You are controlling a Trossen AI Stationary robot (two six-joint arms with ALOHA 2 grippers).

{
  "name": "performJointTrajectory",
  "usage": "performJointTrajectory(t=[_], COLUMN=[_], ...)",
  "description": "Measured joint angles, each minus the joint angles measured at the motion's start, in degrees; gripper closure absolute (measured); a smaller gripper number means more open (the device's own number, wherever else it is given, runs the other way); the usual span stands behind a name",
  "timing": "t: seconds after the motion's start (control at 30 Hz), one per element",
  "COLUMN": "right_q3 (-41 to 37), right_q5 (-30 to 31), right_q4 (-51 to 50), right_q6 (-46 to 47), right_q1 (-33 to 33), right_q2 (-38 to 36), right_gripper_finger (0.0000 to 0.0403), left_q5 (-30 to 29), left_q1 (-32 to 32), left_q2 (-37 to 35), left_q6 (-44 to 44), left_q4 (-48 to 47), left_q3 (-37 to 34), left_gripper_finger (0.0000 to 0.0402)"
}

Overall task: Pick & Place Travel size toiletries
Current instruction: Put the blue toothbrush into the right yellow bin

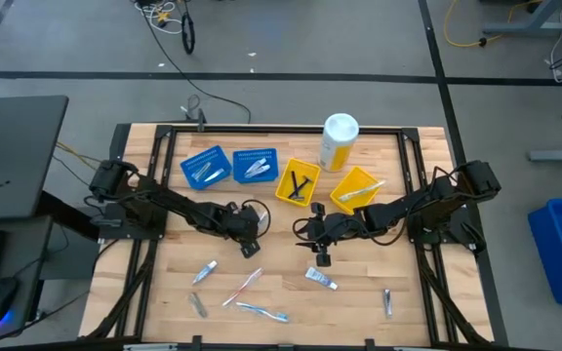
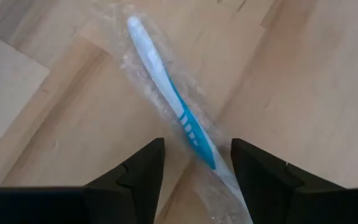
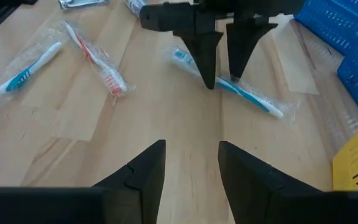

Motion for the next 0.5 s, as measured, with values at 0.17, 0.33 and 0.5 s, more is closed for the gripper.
performJointTrajectory(t=[0.17, 0.33, 0.5], right_q3=[0.0, 0.0, 0.0], right_q5=[0.0, 0.0, 0.0], right_q4=[0.0, 0.0, 0.4], right_q6=[-0.2, -1.5, -3.0], right_q1=[0.0, 0.0, -0.1], right_q2=[0.0, 0.0, 0.0], right_gripper_finger=[0.0247, 0.0223, 0.0186], left_q5=[-0.3, -0.2, 0.9], left_q1=[0.1, 0.1, 0.1], left_q2=[1.4, 1.6, 2.0], left_q6=[3.9, 6.4, 10.2], left_q4=[-0.1, 0.6, 1.2], left_q3=[0.2, 0.3, 2.4], left_gripper_finger=[0.0245, 0.0315, 0.0374])
